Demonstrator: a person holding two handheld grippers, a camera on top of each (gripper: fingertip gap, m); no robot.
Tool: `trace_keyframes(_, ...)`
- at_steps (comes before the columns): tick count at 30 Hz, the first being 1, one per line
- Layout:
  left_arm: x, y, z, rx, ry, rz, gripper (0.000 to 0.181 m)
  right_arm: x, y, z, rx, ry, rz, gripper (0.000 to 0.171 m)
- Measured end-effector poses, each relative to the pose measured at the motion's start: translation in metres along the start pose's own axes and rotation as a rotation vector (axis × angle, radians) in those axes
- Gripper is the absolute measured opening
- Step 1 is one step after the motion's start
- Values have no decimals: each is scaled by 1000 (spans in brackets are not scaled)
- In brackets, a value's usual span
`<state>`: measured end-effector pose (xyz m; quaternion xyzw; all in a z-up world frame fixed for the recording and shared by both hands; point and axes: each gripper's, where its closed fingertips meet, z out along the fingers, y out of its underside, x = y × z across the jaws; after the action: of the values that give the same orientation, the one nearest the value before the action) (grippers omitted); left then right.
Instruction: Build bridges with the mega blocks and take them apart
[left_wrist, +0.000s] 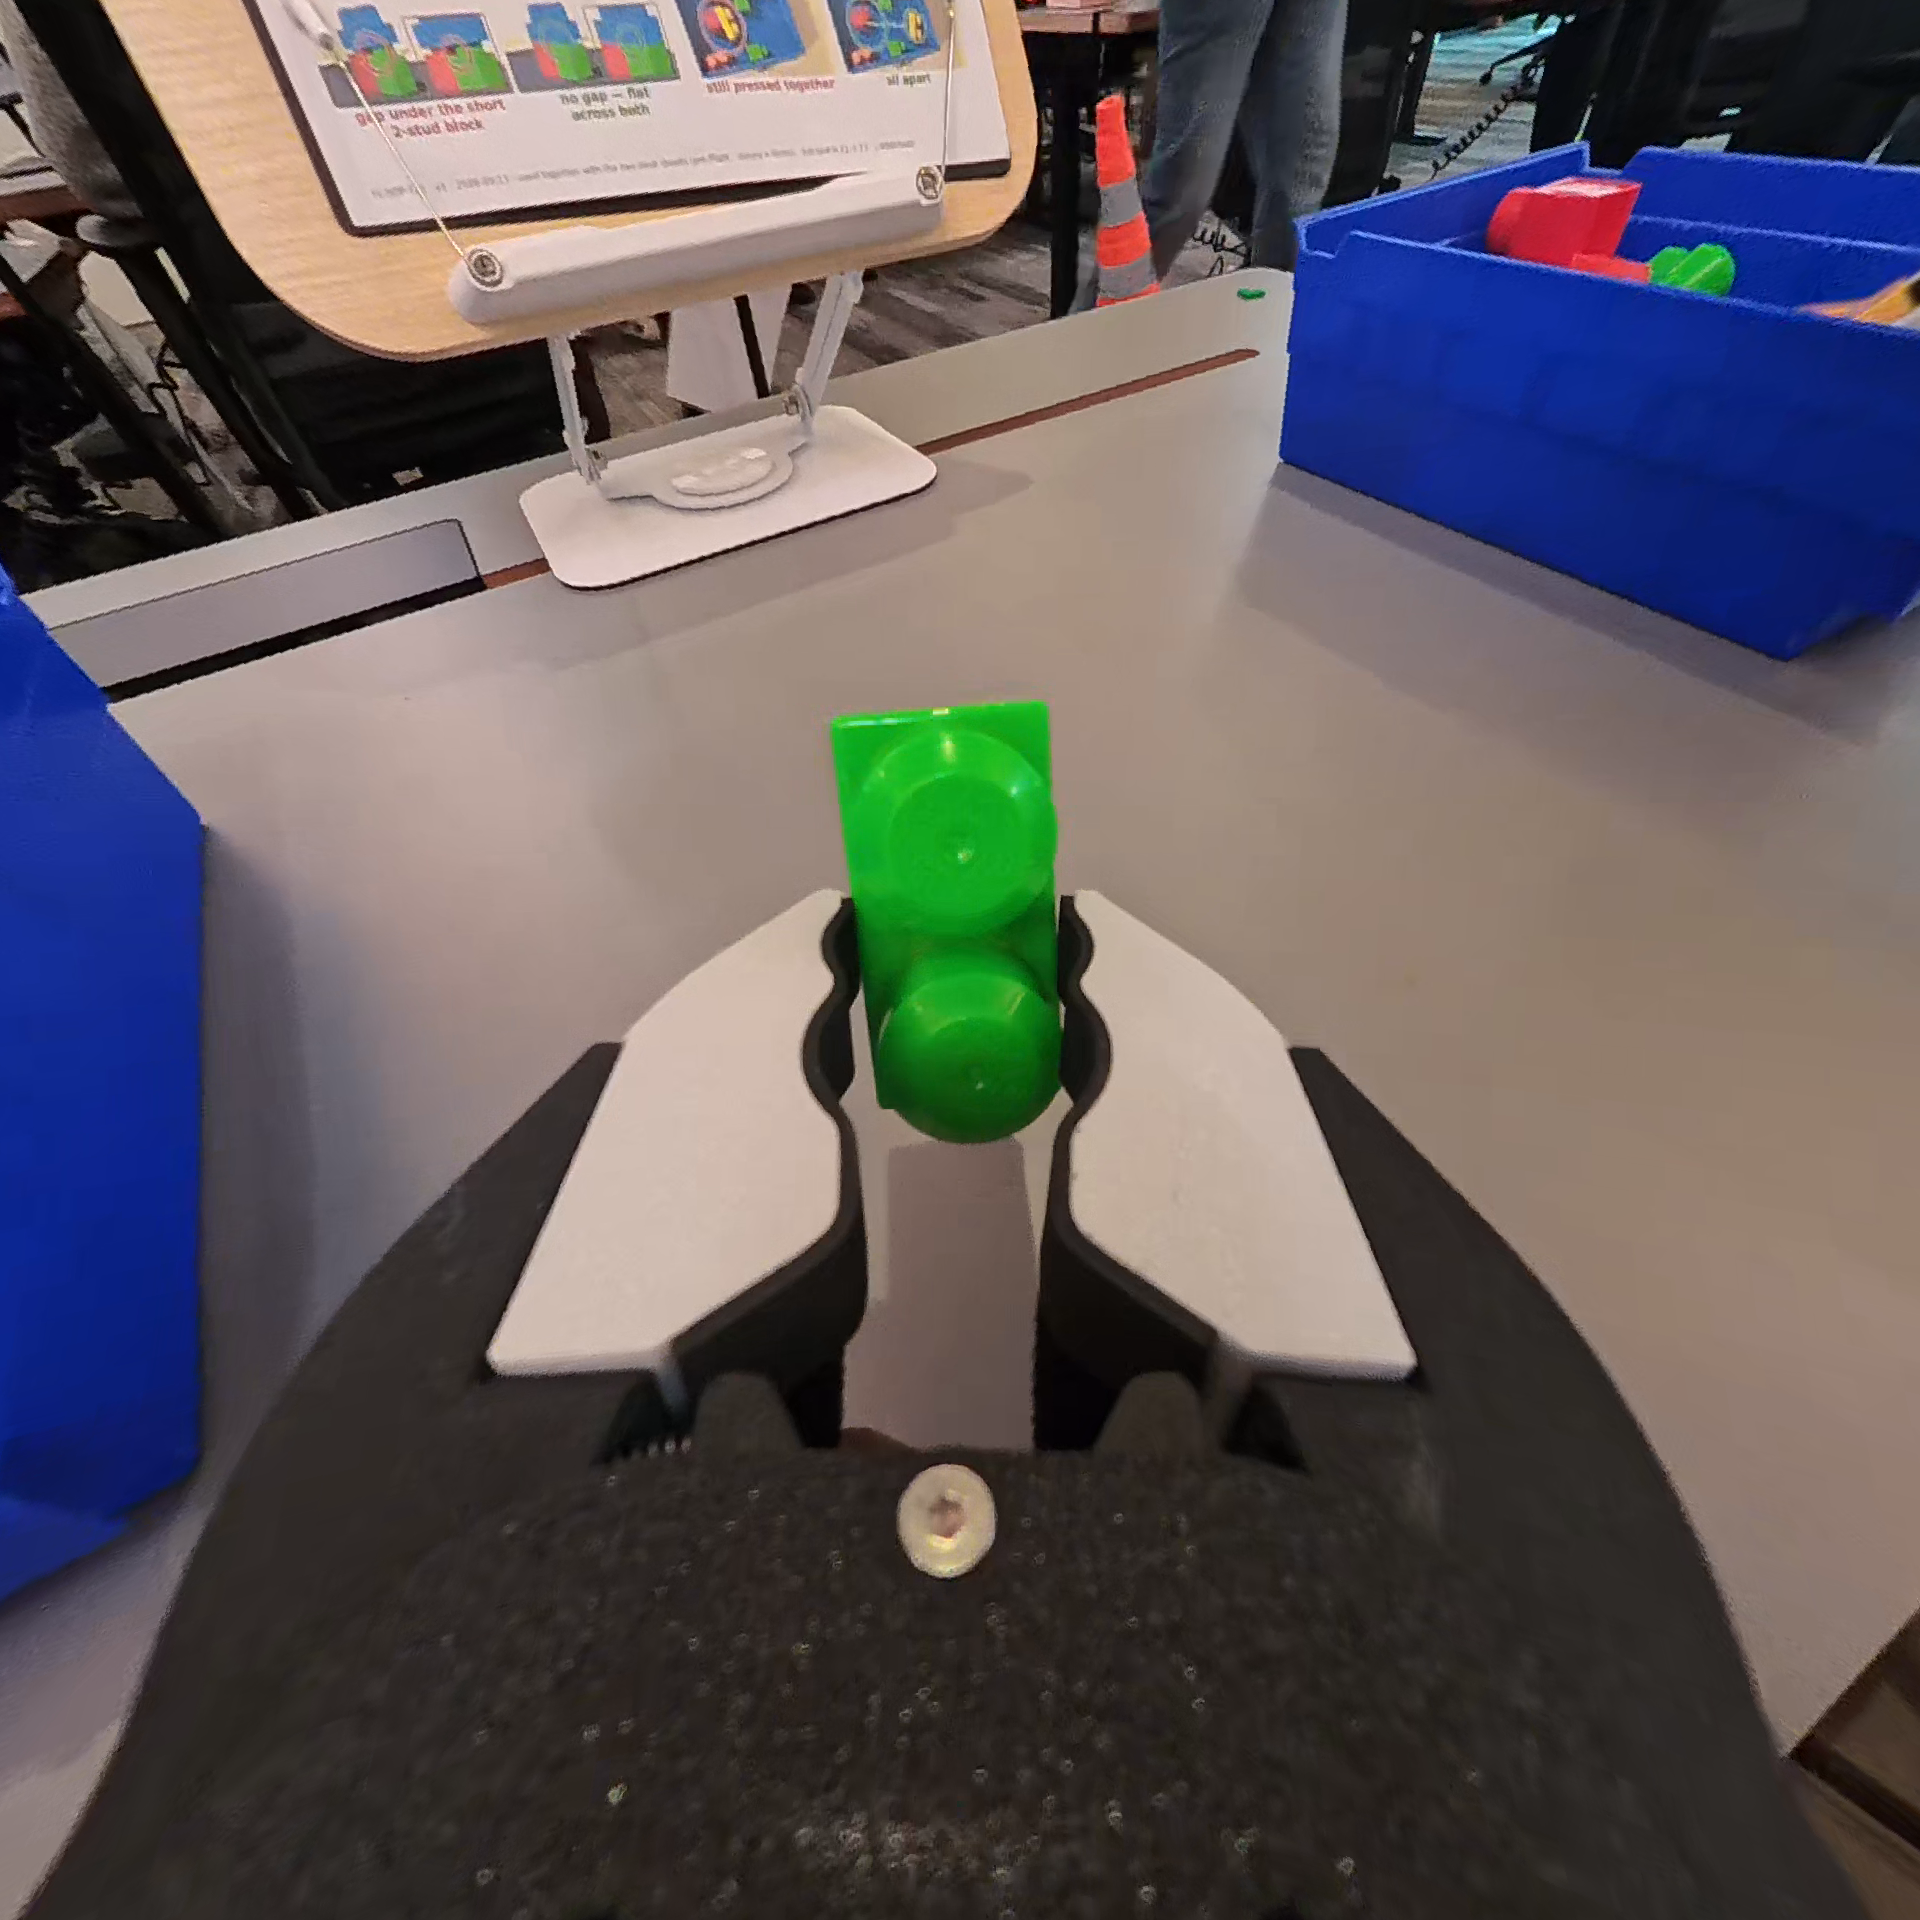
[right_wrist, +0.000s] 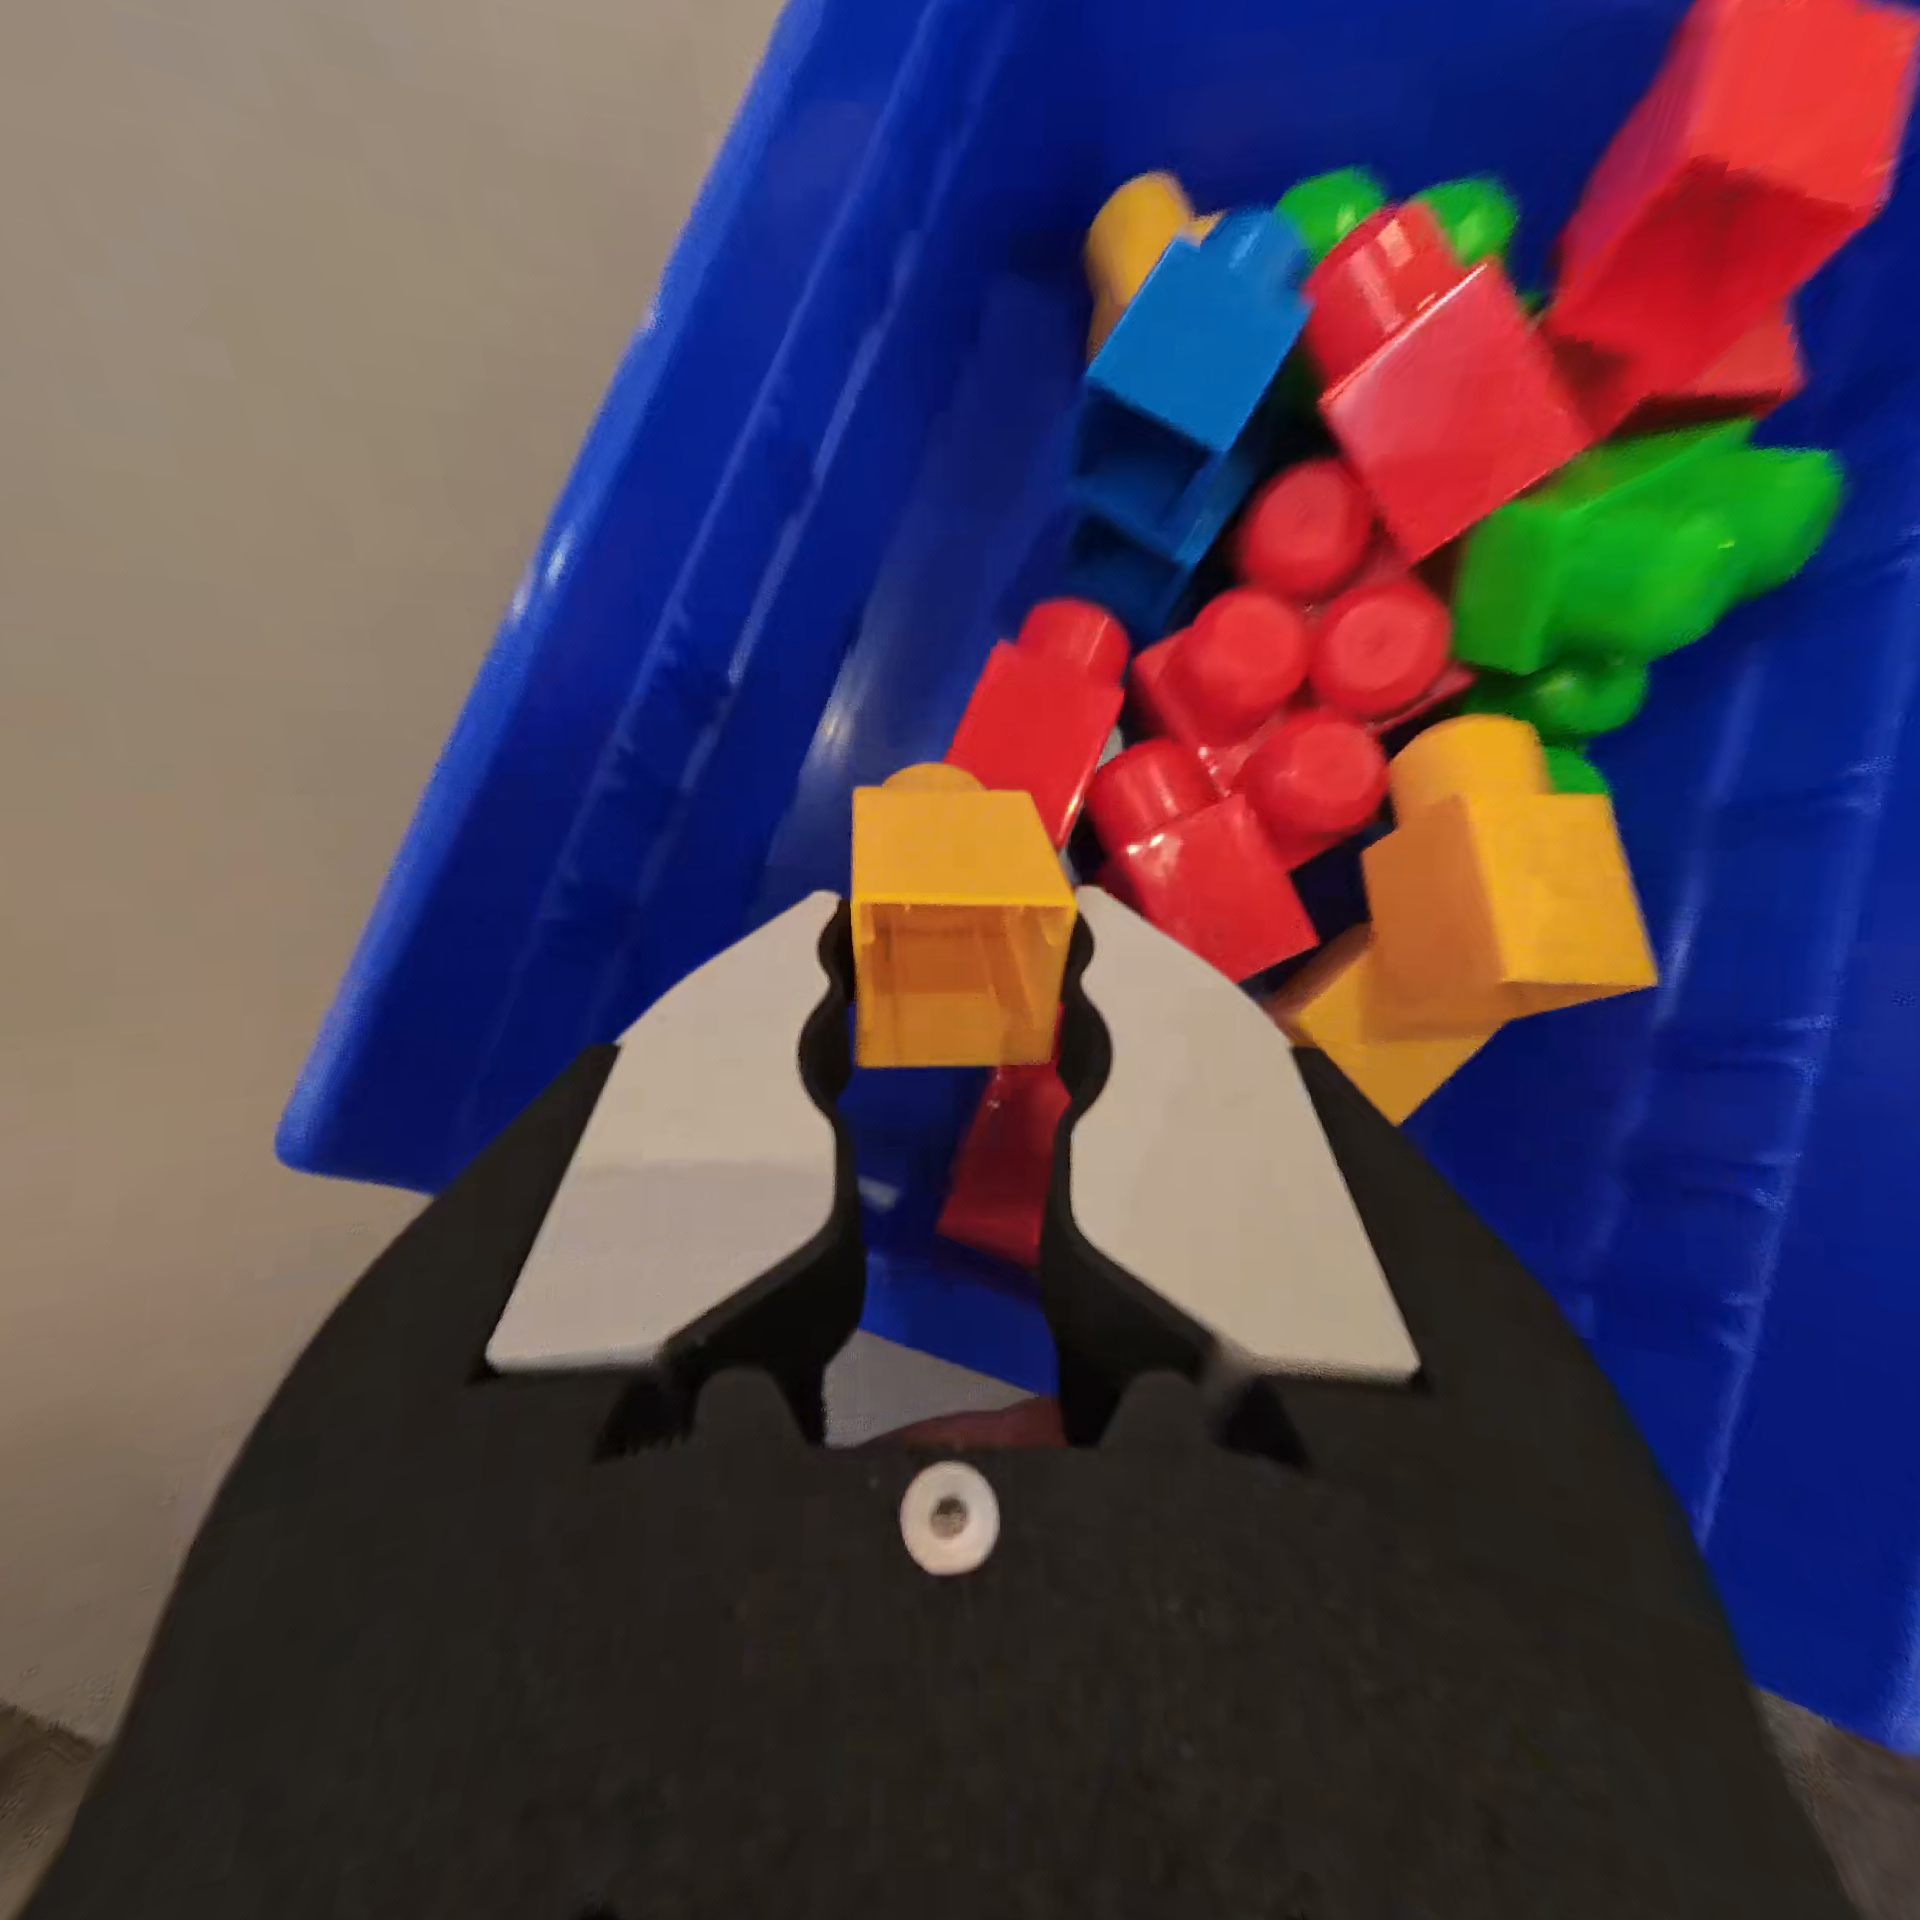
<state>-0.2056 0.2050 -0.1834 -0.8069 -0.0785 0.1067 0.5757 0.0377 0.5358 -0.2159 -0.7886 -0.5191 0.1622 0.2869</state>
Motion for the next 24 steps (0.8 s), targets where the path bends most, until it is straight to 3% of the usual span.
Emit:
trace_keyframes(9,5,2,1,-4,16,4,36,0,12,12,-120,85,-48,39)
trace_keyframes(12,4,2,1,-9,18,1,36,-1,13,10,-134,83,-43,56)
trace_keyframes(15,3,2,0,-10,20,0,36,-1,7,1,-107,109,-61,52)
trace_keyframes(19,0,-2,-2,-4,11,7,36,-9,-38,-51,127,216,-96,53)
trace_keyframes(24,-11,-8,-4,14,-31,1,36,-75,-89,-122,581,281,-98,61)
